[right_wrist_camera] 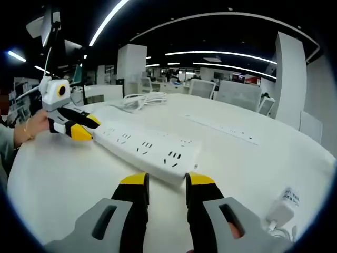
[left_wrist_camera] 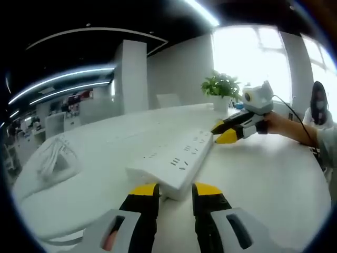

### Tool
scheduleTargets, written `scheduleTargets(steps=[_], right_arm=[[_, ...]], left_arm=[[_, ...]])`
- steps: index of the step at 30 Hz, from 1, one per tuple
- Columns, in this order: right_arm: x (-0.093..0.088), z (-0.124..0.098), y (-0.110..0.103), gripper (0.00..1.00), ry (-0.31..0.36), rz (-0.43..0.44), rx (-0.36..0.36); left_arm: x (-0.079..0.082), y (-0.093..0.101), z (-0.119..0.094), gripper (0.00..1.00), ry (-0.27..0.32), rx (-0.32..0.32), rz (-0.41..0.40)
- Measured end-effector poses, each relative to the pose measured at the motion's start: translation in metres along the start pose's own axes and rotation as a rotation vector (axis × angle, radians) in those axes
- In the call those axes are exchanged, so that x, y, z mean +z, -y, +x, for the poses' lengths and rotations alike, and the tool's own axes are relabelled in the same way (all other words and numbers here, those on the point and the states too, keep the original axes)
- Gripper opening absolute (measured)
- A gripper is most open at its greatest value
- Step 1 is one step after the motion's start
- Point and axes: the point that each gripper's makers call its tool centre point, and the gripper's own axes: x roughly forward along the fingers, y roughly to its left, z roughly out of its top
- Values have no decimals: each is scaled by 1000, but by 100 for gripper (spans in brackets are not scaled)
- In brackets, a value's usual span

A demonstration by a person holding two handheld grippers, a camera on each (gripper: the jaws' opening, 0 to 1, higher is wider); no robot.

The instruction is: Straighten the power strip on the desk, plug the charger into it

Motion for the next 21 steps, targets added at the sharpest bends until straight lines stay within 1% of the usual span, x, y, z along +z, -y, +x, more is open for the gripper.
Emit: scheduleTargets(steps=[5,10,14,21], right_arm=[[-2,-5,-3,27,11,-8,10],[-5,-13,-5,25,-1,-56,28],[-6,-16,-4,25,5,-38,37],[-7,-17,-7,25,13,-36,36]], left_arm=[[-1,1,-2,24,2,-13,-9],[-2,7,-6,22,-5,-43,0],[-3,13,-9,22,-17,-80,3],[-4,18,-11,20,-22,-92,21]])
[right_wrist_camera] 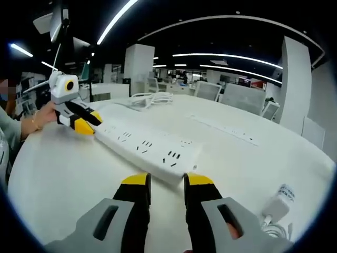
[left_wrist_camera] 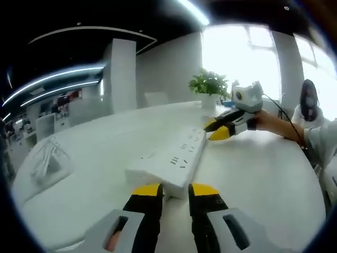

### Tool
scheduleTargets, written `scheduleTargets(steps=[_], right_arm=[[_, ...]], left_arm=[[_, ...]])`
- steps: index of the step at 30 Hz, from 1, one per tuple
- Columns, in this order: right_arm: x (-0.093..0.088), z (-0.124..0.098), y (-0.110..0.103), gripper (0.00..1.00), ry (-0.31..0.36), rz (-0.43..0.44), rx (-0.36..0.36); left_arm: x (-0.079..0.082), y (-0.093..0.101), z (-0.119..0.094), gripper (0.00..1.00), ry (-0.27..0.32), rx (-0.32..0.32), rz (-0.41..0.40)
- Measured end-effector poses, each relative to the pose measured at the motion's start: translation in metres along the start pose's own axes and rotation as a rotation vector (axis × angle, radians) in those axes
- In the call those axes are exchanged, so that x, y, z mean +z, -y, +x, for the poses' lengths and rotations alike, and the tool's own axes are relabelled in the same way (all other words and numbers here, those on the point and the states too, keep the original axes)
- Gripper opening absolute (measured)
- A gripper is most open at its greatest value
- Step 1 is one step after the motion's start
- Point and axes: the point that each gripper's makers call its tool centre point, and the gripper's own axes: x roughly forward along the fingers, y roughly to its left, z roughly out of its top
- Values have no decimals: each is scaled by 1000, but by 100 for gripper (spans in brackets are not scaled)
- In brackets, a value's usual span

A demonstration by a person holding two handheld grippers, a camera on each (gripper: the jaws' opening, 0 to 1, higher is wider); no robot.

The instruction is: Straighten the power strip on the desk, plug the charger into it

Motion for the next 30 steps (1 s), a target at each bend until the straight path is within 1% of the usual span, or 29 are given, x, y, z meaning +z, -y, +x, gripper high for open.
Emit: scheduleTargets(steps=[3,6,8,11,13,18,20,24,30], right_arm=[[0,0,0,25,2,-1,3],[0,-1,1,24,5,2,4],[0,-1,3,23,11,12,5],[0,-1,3,23,14,20,7],[-1,-1,2,23,11,10,6],[0,-1,3,23,5,-4,8],[-1,-1,3,23,4,-18,16],[0,-2,5,23,10,-6,30],[0,-1,8,23,9,-8,24]], left_arm=[[-1,2,0,20,-8,2,31],[-1,3,-1,20,-13,-10,44],[-1,6,-3,20,-10,-34,30],[-1,4,-2,18,-6,-44,14],[0,5,-2,17,-4,-49,4],[0,6,-2,17,-9,-54,19],[0,6,-3,17,-7,-62,11],[-1,8,-3,17,-8,-70,12],[-1,12,-3,16,-18,-95,16]])
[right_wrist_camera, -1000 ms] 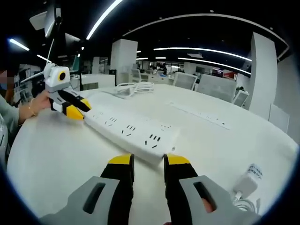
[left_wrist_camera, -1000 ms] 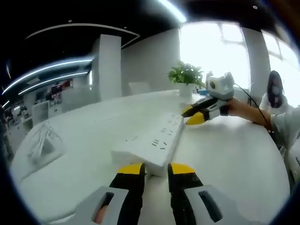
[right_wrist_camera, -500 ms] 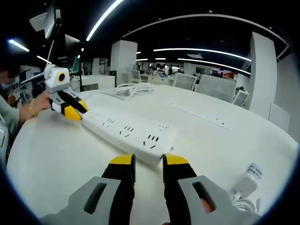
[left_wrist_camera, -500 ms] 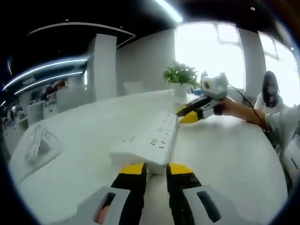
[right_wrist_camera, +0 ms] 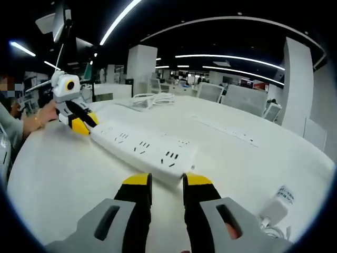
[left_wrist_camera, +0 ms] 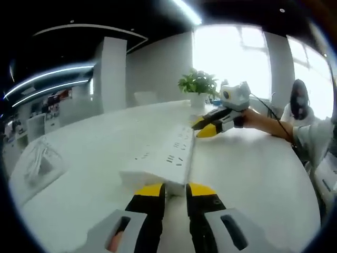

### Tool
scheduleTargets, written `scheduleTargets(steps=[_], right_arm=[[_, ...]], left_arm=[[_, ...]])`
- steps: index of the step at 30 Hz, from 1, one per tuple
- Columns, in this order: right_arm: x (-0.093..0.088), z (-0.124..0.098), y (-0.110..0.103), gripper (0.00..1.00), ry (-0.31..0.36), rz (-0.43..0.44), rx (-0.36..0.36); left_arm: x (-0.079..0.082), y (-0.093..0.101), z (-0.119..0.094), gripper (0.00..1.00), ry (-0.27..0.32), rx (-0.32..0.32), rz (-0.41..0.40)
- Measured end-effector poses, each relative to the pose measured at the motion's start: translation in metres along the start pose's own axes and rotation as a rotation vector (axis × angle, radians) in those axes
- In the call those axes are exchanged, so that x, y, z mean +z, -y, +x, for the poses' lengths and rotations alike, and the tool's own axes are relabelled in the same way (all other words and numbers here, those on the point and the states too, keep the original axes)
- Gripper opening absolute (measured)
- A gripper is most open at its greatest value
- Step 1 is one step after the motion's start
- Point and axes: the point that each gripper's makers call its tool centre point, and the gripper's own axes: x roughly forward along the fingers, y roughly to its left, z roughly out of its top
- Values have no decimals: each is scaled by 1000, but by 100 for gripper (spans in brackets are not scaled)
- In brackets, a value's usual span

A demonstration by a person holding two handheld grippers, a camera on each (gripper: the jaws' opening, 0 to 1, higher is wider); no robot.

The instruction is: Straighten the power strip on the desk, plug the charger into it

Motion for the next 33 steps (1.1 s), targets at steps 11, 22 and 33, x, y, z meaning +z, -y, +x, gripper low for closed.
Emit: scheduleTargets(steps=[11,22,33], right_arm=[[0,-1,2,22,4,17,-6],[-1,-4,-4,26,-20,-64,23],[0,-5,-2,25,-12,-41,23]], left_arm=[[-2,15,-2,14,-18,-63,14],[-4,31,-4,11,-41,-153,-12],[-9,35,-1,7,-63,-168,-10]])
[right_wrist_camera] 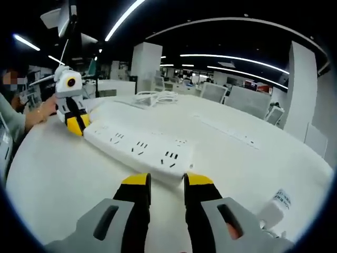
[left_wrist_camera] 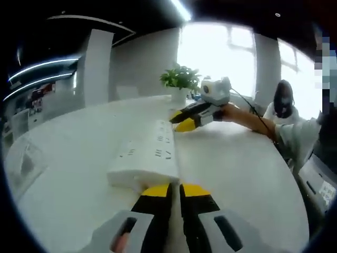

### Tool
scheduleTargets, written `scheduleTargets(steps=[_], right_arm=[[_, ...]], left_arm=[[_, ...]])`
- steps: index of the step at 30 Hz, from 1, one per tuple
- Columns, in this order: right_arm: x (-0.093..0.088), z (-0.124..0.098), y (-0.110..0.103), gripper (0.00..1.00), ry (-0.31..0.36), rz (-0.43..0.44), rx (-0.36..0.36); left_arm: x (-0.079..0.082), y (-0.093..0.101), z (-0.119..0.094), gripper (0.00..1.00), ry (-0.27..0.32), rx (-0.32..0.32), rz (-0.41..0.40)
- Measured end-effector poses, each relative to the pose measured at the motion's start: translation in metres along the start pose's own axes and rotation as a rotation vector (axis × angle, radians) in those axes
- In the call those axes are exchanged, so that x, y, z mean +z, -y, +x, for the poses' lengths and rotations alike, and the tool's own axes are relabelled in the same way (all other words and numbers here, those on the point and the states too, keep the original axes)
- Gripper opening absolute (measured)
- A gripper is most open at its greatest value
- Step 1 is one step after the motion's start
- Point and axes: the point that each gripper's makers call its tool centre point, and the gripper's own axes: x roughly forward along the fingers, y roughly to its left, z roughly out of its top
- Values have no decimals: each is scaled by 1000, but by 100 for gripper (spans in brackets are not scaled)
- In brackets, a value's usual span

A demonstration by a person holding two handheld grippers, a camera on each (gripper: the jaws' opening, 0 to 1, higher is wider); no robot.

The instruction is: Straighten the power strip on the desk, plug the charger into it

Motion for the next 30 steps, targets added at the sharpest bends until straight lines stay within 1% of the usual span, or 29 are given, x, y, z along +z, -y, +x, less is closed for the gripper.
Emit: scheduleTargets(steps=[3,6,8,12,16,18,19,20,21,22,24,27,29,30], right_arm=[[0,0,1,24,3,3,4],[1,0,1,25,5,4,4],[1,1,3,25,16,35,4],[5,-1,5,24,24,52,-5],[16,-8,10,22,47,69,-31],[16,-11,16,22,36,56,-62],[17,-13,19,22,36,49,-80],[18,-14,22,22,40,50,-90],[20,-17,27,22,48,60,-107],[21,-19,29,22,55,65,-112],[24,-23,34,22,70,82,-131],[29,-32,52,22,86,91,-199],[33,-41,67,22,107,110,-258],[34,-44,71,22,114,116,-277]], left_arm=[[0,0,0,7,-1,-7,-10],[1,0,0,7,-4,-4,-3],[1,1,0,8,-8,-3,9],[3,2,-1,8,-9,-5,19],[10,5,-4,8,14,-17,15],[14,6,-5,9,26,-18,20],[18,8,-5,9,47,-24,18],[25,11,-4,9,89,-30,2],[28,11,-4,9,100,-31,-3],[35,15,-5,9,136,-42,-12],[43,15,-6,10,183,-30,-14],[48,7,-8,10,213,36,-7],[50,4,-9,10,229,58,-24],[51,2,-10,10,235,64,-33]])
